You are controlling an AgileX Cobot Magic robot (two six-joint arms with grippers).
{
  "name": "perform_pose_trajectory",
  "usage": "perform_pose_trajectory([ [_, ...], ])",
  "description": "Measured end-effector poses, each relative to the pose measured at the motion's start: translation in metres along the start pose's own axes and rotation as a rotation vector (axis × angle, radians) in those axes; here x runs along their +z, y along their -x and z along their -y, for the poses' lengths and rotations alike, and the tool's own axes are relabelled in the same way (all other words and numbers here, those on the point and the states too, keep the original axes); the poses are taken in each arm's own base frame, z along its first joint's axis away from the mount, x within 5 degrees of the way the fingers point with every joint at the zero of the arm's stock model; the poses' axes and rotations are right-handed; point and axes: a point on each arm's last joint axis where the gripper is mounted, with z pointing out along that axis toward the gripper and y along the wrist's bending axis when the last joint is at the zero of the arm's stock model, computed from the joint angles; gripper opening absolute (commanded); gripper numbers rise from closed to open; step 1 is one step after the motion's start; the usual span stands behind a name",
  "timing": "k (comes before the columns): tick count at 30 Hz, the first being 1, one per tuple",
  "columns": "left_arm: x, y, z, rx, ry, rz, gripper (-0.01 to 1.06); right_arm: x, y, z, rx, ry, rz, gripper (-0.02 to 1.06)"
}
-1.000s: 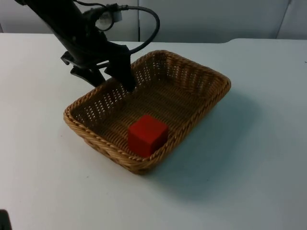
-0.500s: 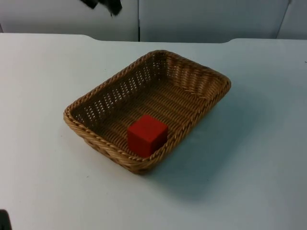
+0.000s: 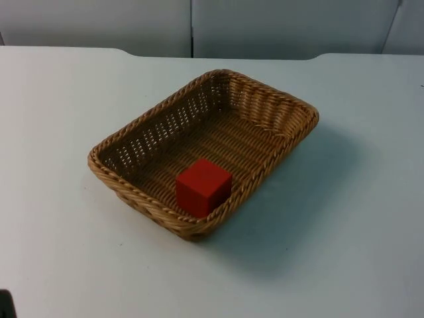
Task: Pick up the basket with the left hand and place the cube into the basket with the right hand.
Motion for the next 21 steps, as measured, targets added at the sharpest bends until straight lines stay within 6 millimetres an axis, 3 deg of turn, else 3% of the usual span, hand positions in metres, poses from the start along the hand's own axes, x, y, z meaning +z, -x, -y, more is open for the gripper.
perform_pose_trajectory([
  [3, -0.002, -0.033, 0.033, 0.047, 0.01, -0.15, 0.0, 0.0, -0.003, 0.0, -0.002, -0.002, -0.034, 0.0],
  [5, -0.002, -0.04, 0.038, 0.05, 0.018, -0.16, 0.0, 0.0, -0.003, 0.0, -0.002, -0.002, -0.036, 0.0],
  [6, -0.002, -0.063, 0.048, 0.035, 0.039, -0.183, 0.0, 0.0, -0.004, 0.0, -0.002, -0.003, -0.044, 0.0],
  [8, -0.018, -0.095, 0.06, 0.005, 0.071, -0.166, 0.0, 0.0, -0.005, 0.0, 0.002, 0.003, -0.051, 0.0],
  [9, -0.018, -0.095, 0.06, 0.005, 0.071, -0.166, 0.0, 0.0, -0.005, 0.0, 0.002, 0.003, -0.051, 0.0],
  [13, -0.065, -0.169, 0.085, -0.073, 0.11, -0.112, 0.0, -0.001, -0.007, -0.007, 0.049, 0.072, -0.079, 0.0],
  [14, -0.065, -0.169, 0.085, -0.073, 0.11, -0.112, 0.0, -0.001, -0.007, -0.007, 0.049, 0.072, -0.079, 0.0],
  [15, -0.075, -0.186, 0.091, -0.093, 0.116, -0.102, 0.0, -0.001, -0.008, -0.009, 0.065, 0.101, -0.093, 0.0],
  [18, -0.13, -0.225, 0.111, -0.101, 0.151, 0.041, 0.0, -0.005, -0.014, -0.015, 0.056, 0.162, -0.139, 0.0],
  [19, -0.13, -0.225, 0.111, -0.101, 0.151, 0.041, 0.0, -0.005, -0.014, -0.015, 0.056, 0.162, -0.139, 0.0],
  [21, -0.164, -0.248, 0.123, -0.088, 0.174, 0.147, 0.0, -0.012, -0.019, -0.016, 0.058, 0.188, -0.135, 0.0],
])
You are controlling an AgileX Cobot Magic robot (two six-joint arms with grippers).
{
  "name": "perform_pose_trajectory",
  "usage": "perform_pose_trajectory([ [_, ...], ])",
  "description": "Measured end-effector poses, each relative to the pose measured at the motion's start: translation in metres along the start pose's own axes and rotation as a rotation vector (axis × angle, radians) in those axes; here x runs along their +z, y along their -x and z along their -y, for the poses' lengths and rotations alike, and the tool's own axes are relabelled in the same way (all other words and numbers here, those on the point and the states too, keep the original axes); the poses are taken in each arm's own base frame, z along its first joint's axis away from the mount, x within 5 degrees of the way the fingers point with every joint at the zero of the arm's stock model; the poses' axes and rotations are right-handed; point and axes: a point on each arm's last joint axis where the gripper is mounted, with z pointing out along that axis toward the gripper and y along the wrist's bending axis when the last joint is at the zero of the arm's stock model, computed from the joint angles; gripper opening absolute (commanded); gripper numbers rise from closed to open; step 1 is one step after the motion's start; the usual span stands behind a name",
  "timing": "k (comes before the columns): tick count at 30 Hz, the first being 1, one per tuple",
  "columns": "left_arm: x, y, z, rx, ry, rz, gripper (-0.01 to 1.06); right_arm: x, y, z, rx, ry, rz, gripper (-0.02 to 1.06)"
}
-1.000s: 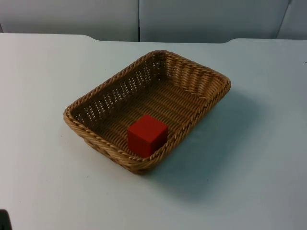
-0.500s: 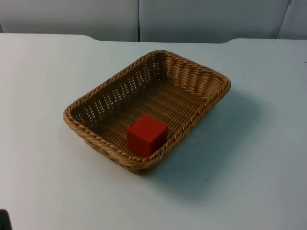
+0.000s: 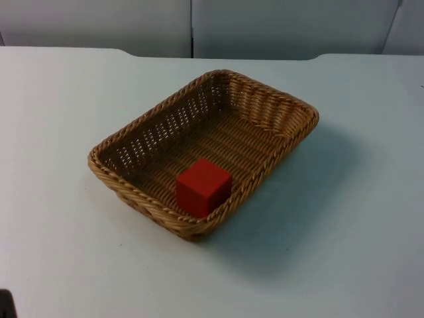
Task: Pick up the basket with the left hand and place the cube into the basket with the right hand.
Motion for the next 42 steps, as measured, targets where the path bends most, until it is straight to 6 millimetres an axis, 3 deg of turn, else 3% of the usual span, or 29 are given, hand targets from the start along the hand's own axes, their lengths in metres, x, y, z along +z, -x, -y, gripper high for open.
perform_pose_trajectory([
  [1, -0.029, -0.016, 0.003, 0.001, 0.012, 0.087, 0.0, -0.007, -0.004, -0.002, 0.008, 0.022, 0.031, 0.0],
  [2, -0.043, -0.026, 0.005, -0.006, 0.016, 0.131, 0.0, -0.011, -0.007, -0.004, 0.016, 0.044, 0.053, 0.0],
  [3, -0.043, -0.026, 0.005, -0.006, 0.016, 0.131, 0.0, -0.011, -0.007, -0.004, 0.016, 0.044, 0.053, 0.0],
  [5, -0.071, -0.05, 0.009, -0.015, 0.03, 0.228, 0.0, -0.022, -0.014, -0.007, 0.013, 0.075, 0.112, 0.0],
  [8, -0.097, -0.08, 0.013, -0.028, 0.056, 0.339, 0.0, -0.038, -0.025, -0.008, -0.001, 0.091, 0.204, 0.0],
  [12, -0.109, -0.097, 0.013, -0.047, 0.089, 0.395, 0.0, -0.055, -0.041, -0.008, -0.02, 0.09, 0.3, 0.0],
  [15, -0.1, -0.112, 0.01, -0.069, 0.126, 0.309, 0.0, -0.067, -0.059, -0.009, -0.048, 0.087, 0.356, 0.0],
  [18, -0.089, -0.118, 0.009, -0.08, 0.135, 0.255, 0.0, -0.07, -0.065, -0.009, -0.057, 0.087, 0.364, 0.0],
  [25, -0.059, -0.132, 0.009, -0.089, 0.124, 0.155, 0.0, -0.056, -0.073, -0.013, -0.074, 0.124, 0.284, 0.0],
  [42, -0.057, -0.133, 0.009, -0.092, 0.118, 0.146, 0.0, -0.012, -0.081, -0.016, -0.103, 0.145, 0.222, 0.0],
])
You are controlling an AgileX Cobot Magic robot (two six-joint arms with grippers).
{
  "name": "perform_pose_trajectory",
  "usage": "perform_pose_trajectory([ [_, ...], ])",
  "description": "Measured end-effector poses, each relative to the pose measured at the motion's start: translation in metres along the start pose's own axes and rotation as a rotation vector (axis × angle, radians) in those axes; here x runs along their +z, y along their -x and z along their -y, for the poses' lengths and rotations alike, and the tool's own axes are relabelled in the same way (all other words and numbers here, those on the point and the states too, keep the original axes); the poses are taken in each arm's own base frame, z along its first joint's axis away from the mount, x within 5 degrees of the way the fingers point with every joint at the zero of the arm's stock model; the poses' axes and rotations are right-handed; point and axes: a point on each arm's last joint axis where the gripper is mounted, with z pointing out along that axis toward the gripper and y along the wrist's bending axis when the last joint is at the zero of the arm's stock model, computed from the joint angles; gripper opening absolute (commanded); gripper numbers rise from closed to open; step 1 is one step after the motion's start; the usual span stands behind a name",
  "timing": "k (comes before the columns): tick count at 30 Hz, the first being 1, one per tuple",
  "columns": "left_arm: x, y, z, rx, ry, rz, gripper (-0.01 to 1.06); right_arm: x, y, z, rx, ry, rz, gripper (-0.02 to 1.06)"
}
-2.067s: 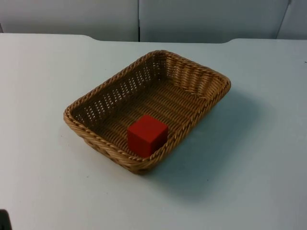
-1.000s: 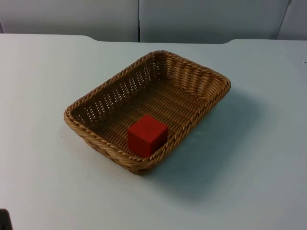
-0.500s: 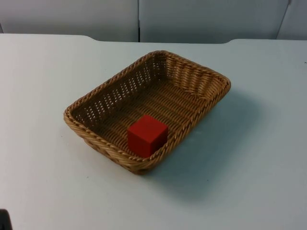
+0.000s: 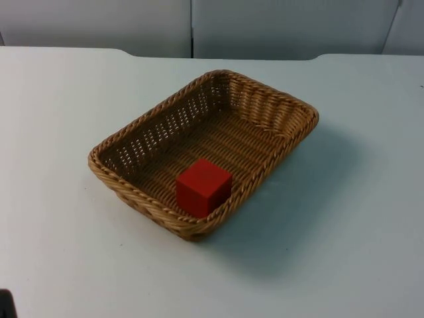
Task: Pick up the basket with the left hand and place the cube into the basket with the right hand.
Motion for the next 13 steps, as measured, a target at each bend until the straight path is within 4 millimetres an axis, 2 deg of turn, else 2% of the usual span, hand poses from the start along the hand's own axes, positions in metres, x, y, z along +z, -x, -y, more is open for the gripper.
perform_pose_trajectory([
  [7, -0.0001, 0.0, 0.0001, -0.009, 0.017, -0.001, 0.0, 0.0001, 0.0006, 0.0006, -0.003, -0.008, 0.012, 0.0],
  [13, -0.0008, -0.0004, 0.0015, -0.094, 0.178, -0.01, 0.0, 0.0001, 0.0008, 0.0007, -0.003, -0.008, 0.014, 0.0],
])
